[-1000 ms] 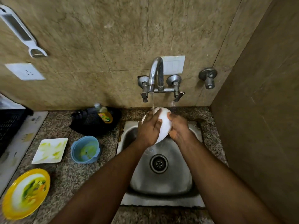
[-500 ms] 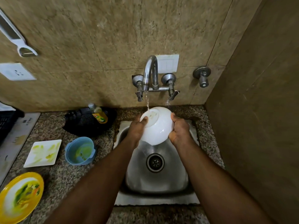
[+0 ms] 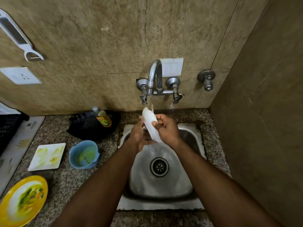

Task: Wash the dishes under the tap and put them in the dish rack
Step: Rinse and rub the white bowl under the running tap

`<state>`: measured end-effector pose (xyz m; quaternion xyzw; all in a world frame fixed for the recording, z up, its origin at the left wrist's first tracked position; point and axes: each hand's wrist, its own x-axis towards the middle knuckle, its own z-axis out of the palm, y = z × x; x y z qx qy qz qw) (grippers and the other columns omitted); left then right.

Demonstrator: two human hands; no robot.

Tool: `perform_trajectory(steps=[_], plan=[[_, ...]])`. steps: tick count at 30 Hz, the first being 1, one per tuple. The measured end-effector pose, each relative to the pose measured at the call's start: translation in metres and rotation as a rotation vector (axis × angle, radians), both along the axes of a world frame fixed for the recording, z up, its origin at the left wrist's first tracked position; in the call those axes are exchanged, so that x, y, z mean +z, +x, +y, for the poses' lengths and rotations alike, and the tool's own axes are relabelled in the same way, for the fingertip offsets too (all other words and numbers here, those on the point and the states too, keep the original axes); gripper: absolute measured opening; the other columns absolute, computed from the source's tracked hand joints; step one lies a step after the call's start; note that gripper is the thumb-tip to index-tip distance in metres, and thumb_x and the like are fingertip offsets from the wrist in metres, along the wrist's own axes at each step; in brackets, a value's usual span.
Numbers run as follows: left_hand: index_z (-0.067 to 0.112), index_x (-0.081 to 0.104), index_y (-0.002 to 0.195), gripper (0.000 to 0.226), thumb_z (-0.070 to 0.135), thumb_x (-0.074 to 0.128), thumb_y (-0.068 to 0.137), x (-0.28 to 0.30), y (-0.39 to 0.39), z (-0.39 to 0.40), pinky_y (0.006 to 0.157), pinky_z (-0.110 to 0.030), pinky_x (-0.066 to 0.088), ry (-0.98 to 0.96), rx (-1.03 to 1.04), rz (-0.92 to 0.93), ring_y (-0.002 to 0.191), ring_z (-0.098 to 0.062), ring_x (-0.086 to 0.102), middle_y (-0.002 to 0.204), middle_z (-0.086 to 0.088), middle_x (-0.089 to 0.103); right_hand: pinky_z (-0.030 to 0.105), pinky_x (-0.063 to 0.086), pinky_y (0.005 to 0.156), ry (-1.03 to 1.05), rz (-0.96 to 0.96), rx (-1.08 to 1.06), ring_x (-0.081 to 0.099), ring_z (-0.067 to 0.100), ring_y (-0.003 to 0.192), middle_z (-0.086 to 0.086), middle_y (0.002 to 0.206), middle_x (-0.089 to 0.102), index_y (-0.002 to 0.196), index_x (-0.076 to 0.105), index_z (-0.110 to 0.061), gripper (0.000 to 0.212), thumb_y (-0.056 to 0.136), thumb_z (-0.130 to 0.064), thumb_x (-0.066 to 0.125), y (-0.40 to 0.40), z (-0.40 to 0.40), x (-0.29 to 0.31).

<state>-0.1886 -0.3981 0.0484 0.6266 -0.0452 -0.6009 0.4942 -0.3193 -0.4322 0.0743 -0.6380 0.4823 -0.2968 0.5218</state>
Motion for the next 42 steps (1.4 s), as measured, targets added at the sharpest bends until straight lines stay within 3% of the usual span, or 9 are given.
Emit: perform_trajectory(steps=[6, 12, 17, 22, 26, 34, 37, 40, 42], plan=[[0.007, 0.064, 0.127, 0.073, 0.07, 0.044, 0.097, 0.016, 0.011, -0.002, 0.075, -0.054, 0.059, -0.087, 0.096, 0.223, 0.101, -0.042, 0.069, 0.103, -0.022, 0.077, 0.038, 0.056, 0.081, -0.657, 0.672, 0.456, 0.068, 0.028, 0.095, 0.006, 0.107, 0.073, 0.131, 0.056, -0.033, 0.051, 0.082, -0.023, 0.068, -0.023, 0.015, -0.001], [0.013, 0.057, 0.125, 0.033, 0.039, 0.05, 0.107, 0.001, -0.003, 0.008, 0.089, -0.063, 0.055, -0.14, 0.21, 0.119, 0.098, -0.039, 0.069, 0.109, -0.016, 0.071, 0.035, 0.056, 0.077, -0.864, 0.765, 0.546, 0.069, 0.026, 0.084, 0.003, 0.093, 0.075, 0.116, 0.066, -0.03, 0.036, 0.08, -0.034, 0.067, -0.046, 0.015, -0.012], [0.018, 0.051, 0.145, 0.044, 0.04, 0.049, 0.107, -0.015, -0.007, 0.016, 0.101, -0.07, 0.048, -0.26, 0.206, 0.144, 0.122, -0.044, 0.063, 0.139, -0.018, 0.064, 0.034, 0.053, 0.086, -0.726, 0.577, 0.351, 0.069, 0.019, 0.087, -0.004, 0.092, 0.077, 0.093, 0.078, -0.025, 0.043, 0.088, -0.063, 0.056, -0.061, 0.002, -0.02], [0.021, 0.053, 0.145, 0.041, 0.035, 0.052, 0.107, -0.016, -0.006, 0.018, 0.098, -0.066, 0.052, -0.257, 0.237, 0.081, 0.122, -0.042, 0.063, 0.136, -0.015, 0.066, 0.03, 0.057, 0.077, -0.588, 0.409, -0.018, 0.072, 0.019, 0.082, -0.002, 0.094, 0.078, 0.094, 0.078, -0.021, 0.017, 0.084, -0.03, 0.068, -0.053, -0.015, 0.002], [0.021, 0.057, 0.141, 0.037, 0.034, 0.054, 0.106, -0.01, -0.005, 0.019, 0.095, -0.067, 0.053, -0.249, 0.245, 0.04, 0.119, -0.041, 0.065, 0.133, -0.012, 0.068, 0.024, 0.051, 0.069, -0.331, 0.309, -0.398, 0.071, 0.019, 0.078, 0.001, 0.086, 0.076, 0.096, 0.073, -0.015, 0.021, 0.088, -0.034, 0.072, -0.035, -0.051, 0.03], [0.024, 0.063, 0.104, 0.01, 0.028, 0.055, 0.106, -0.006, -0.001, 0.023, 0.095, -0.065, 0.053, -0.228, 0.234, -0.025, 0.101, -0.032, 0.069, 0.105, 0.0, 0.074, 0.028, 0.043, 0.068, -0.421, 0.662, -0.322, 0.07, 0.03, 0.092, 0.013, 0.101, 0.073, 0.109, 0.069, -0.008, 0.02, 0.095, -0.019, 0.061, -0.011, -0.075, 0.07], [0.02, 0.065, 0.107, 0.012, 0.029, 0.057, 0.105, -0.008, -0.004, 0.022, 0.095, -0.064, 0.054, -0.207, 0.226, -0.073, 0.104, -0.036, 0.07, 0.109, -0.006, 0.074, 0.032, 0.052, 0.073, -0.492, 0.823, -0.237, 0.071, 0.03, 0.099, 0.015, 0.115, 0.071, 0.138, 0.049, 0.0, 0.046, 0.096, -0.015, 0.057, -0.01, -0.068, 0.067], [0.014, 0.066, 0.126, 0.029, 0.03, 0.062, 0.102, -0.013, -0.005, 0.023, 0.096, -0.066, 0.053, -0.224, 0.192, -0.083, 0.111, -0.04, 0.069, 0.123, -0.015, 0.073, 0.032, 0.049, 0.069, -0.484, 0.734, -0.19, 0.07, 0.032, 0.094, 0.015, 0.116, 0.069, 0.161, 0.002, -0.005, 0.1, 0.087, -0.026, 0.067, -0.019, -0.047, 0.05], [0.014, 0.064, 0.133, 0.035, 0.028, 0.064, 0.1, -0.017, -0.001, 0.027, 0.098, -0.066, 0.052, -0.261, 0.142, -0.069, 0.116, -0.041, 0.068, 0.127, -0.016, 0.071, 0.036, 0.053, 0.074, -0.324, 0.715, -0.191, 0.07, 0.034, 0.095, 0.011, 0.112, 0.07, 0.161, 0.005, -0.01, 0.104, 0.083, -0.035, 0.069, -0.03, -0.035, 0.032]])
